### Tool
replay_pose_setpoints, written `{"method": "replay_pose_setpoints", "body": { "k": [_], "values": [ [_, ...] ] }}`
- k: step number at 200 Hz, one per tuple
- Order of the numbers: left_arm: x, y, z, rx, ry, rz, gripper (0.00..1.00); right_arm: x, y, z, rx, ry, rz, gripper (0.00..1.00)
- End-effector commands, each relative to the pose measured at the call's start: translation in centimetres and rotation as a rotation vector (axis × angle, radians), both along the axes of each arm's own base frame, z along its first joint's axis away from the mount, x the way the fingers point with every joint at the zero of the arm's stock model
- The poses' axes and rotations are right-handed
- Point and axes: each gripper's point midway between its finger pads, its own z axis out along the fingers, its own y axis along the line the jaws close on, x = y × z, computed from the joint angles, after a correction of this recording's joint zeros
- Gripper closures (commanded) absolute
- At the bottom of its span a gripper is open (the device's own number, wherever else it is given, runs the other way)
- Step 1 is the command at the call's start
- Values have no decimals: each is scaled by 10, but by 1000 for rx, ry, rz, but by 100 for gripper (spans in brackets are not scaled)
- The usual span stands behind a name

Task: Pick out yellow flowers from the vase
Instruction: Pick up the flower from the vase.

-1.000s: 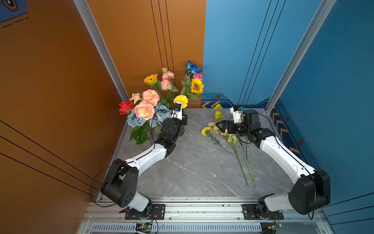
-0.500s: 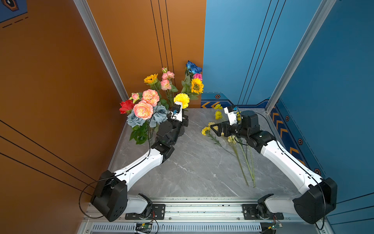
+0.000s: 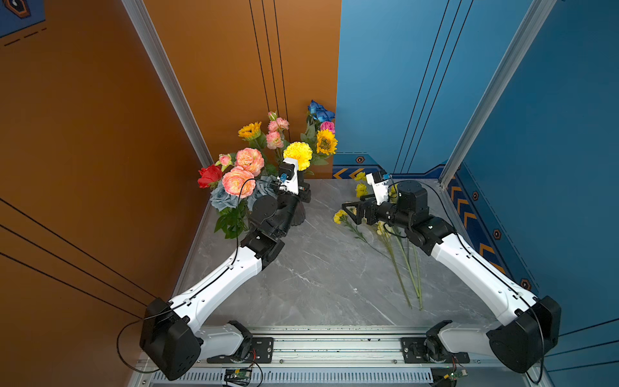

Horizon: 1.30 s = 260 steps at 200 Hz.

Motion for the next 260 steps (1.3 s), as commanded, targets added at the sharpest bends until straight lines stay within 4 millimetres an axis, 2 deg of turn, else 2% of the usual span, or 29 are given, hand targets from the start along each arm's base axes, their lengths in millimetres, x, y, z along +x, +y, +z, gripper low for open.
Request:
{"method": "replay_pose_setpoints", "body": {
  "k": [1, 53, 85, 114, 172, 221, 260],
  "values": [
    [-16, 0, 23, -30, -23, -41, 100, -5, 7, 34, -6, -100, 23, 0],
    [-39, -11, 45, -83, -8, -144, 100, -2, 26, 68, -29, -192, 45, 0],
    [-57, -23, 53, -82, -1, -206, 100, 1, 39, 77, -48, -237, 68, 0],
    [-67, -27, 58, -64, 4, -233, 100, 2, 48, 81, -71, -275, 83, 0],
    [-80, -20, 73, -49, -12, -237, 100, -3, 61, 92, -116, -355, 100, 0],
    [-87, -18, 72, -93, 25, -277, 100, -8, 63, 96, -166, -413, 114, 1],
    [-93, -17, 67, -119, 65, -305, 100, -4, 71, 94, -171, -417, 136, 8]
  ]
}}
